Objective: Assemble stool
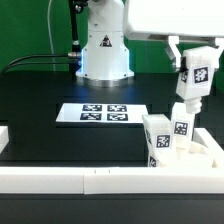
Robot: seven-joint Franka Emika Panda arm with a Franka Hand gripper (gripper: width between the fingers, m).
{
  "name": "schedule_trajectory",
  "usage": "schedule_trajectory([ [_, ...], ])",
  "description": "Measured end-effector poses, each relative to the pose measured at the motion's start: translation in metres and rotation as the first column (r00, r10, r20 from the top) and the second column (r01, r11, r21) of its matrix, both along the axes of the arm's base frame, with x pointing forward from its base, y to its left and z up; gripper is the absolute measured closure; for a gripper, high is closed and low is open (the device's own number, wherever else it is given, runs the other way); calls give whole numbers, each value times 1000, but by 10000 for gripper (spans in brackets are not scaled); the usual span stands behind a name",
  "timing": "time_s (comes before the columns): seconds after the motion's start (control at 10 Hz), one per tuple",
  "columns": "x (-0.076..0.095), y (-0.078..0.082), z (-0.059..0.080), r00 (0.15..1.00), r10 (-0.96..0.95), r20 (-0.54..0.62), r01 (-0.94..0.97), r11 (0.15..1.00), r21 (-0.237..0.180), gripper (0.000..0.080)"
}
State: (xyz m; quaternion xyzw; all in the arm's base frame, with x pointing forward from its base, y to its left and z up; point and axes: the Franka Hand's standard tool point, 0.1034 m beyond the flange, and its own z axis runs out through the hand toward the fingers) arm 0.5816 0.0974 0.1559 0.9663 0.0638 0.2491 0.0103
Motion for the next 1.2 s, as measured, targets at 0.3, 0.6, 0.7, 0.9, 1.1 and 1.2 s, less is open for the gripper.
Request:
schedule_trajectory([
  [0.3, 9, 29, -12, 980, 199, -29, -201, 971, -130, 479],
  [0.6, 6, 3, -19, 980, 197, 15, -193, 971, -141, 479],
  [0.7, 6, 6, -19, 979, 202, 17, -198, 970, -142, 479],
  [0.9, 4, -1, -34, 968, 249, 20, -242, 953, -182, 479],
  [1.1, 4, 13, -47, 949, 314, -5, -307, 925, -224, 479],
  [1.2, 5, 26, -51, 937, 349, -14, -342, 907, -247, 479],
])
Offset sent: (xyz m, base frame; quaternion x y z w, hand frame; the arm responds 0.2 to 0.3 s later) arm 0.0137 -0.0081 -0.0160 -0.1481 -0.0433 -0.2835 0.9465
